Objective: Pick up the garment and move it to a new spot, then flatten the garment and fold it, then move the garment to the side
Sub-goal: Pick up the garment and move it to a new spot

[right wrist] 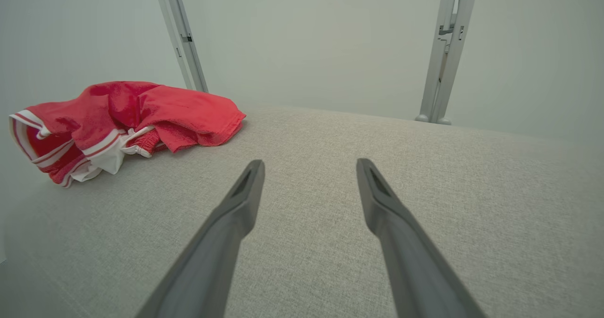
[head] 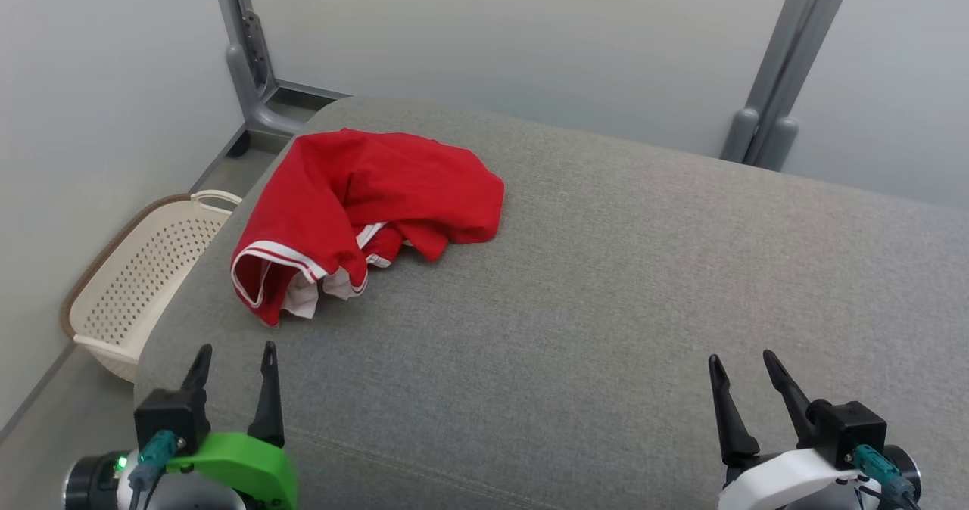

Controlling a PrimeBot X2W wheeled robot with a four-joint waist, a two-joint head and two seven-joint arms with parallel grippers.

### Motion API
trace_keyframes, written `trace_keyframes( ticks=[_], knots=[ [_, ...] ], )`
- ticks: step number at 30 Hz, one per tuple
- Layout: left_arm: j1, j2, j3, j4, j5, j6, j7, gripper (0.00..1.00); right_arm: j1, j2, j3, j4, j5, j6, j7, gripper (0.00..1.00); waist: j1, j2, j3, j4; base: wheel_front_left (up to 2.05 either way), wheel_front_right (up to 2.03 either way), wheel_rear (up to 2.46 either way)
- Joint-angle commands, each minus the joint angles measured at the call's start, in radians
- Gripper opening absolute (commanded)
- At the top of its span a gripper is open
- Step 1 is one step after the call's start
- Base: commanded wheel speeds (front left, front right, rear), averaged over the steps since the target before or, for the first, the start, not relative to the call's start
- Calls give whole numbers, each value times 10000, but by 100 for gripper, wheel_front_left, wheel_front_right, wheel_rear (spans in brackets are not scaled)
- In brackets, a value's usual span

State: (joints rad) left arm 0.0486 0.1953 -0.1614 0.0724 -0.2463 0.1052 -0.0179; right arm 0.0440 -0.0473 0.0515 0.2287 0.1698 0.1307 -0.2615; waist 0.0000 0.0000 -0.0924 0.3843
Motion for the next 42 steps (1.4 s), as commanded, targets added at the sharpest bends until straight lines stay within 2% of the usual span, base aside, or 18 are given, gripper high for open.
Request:
trace_keyframes(
  ticks=[1, 8, 12, 21, 25, 30, 42],
  knots=[
    [-355, 144, 53, -83, 6, -50, 220, 100, 115, -36, -55, -45, -154, 1, -29, 100, 0, 0, 187, -394, 0, 0, 0],
    [-1885, 571, 248, 609, -277, -319, 1047, 100, -52, -35, -183, -150, -394, 1, -19, 100, 0, 0, 765, -1174, 0, 0, 0],
    [-2852, 638, 496, 1375, -566, -452, 1267, 100, -356, -38, -176, -333, -547, 1, 64, 100, 0, 0, 1520, -1692, 0, 0, 0],
    [-4565, 911, 781, 2992, -756, -478, 1148, 100, -1101, -35, -223, -634, -924, 1, 132, 100, 0, 0, 3169, -2573, 0, 0, 0],
    [-5056, 1019, 860, 3592, -677, -237, 1306, 100, -1359, -33, -172, -686, -1002, 1, 138, 100, 0, 0, 3586, -2745, 0, 0, 0],
    [-5856, 1236, 1080, 4593, -579, 348, 1633, 100, -1745, -32, -32, -709, -1060, 1, 112, 100, 0, 0, 4216, -2960, 0, 0, 0],
    [-6517, 1492, 1497, 5792, -1004, 858, 2316, 100, -2285, -34, 199, -497, -998, 1, 31, 100, 0, 0, 4944, -3298, 0, 0, 0]
  ],
)
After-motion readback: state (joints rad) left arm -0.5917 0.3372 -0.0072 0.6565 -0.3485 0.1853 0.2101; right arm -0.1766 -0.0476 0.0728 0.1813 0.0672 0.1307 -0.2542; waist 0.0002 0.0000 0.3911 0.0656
